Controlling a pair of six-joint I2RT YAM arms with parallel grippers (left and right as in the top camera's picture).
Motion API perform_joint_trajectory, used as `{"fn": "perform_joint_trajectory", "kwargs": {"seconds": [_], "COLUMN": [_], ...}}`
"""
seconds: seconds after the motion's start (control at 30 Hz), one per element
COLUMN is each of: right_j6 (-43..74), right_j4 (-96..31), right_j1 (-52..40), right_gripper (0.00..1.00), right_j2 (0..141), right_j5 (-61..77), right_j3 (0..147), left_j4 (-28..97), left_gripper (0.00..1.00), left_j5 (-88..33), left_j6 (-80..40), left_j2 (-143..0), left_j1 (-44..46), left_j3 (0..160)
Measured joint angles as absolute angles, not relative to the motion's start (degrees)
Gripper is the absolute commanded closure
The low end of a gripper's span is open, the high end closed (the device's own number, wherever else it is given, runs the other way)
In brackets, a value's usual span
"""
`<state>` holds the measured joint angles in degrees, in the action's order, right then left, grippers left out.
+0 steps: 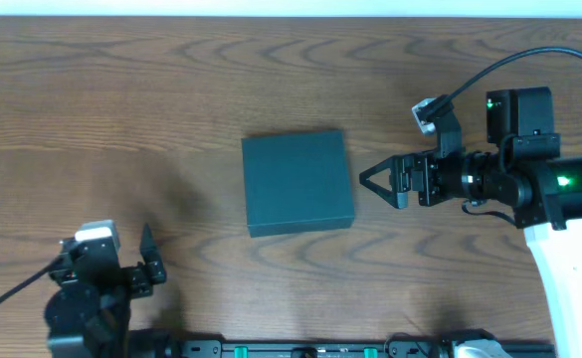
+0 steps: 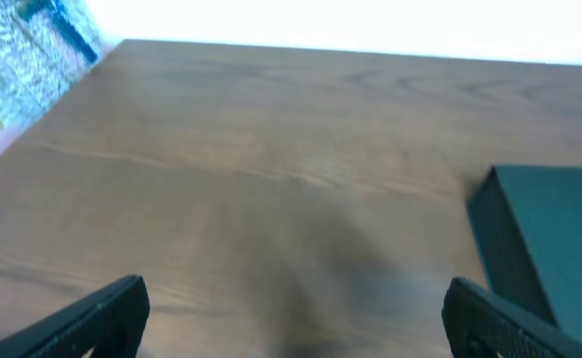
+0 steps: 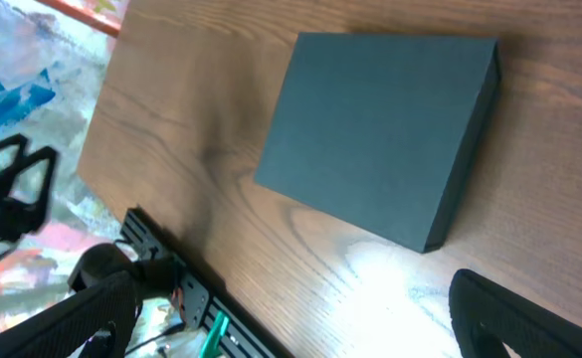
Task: Pack container
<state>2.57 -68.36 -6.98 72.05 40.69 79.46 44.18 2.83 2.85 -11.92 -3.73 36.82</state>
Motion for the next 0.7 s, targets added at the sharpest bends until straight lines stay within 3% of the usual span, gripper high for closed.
{"fn": "perform_joint_trajectory", "kwargs": {"seconds": [0.3, 0.7], "right_j6": [2.6, 2.6], "right_j4": [-68.4, -68.4], "right_j1": [-7.0, -7.0], "right_gripper": [0.01, 0.01], "right_j2": [72.1, 72.1], "right_j5": [40.7, 40.7], "right_j3": [79.5, 79.5], "left_j4": [31.4, 22.7], "left_gripper": [0.05, 0.05], "left_j5": [5.2, 5.6], "left_j6": [-2.0, -4.6], "left_j2": [-4.0, -0.8], "left_j1": [-4.1, -4.1], "left_j3": [18.1, 7.9]}}
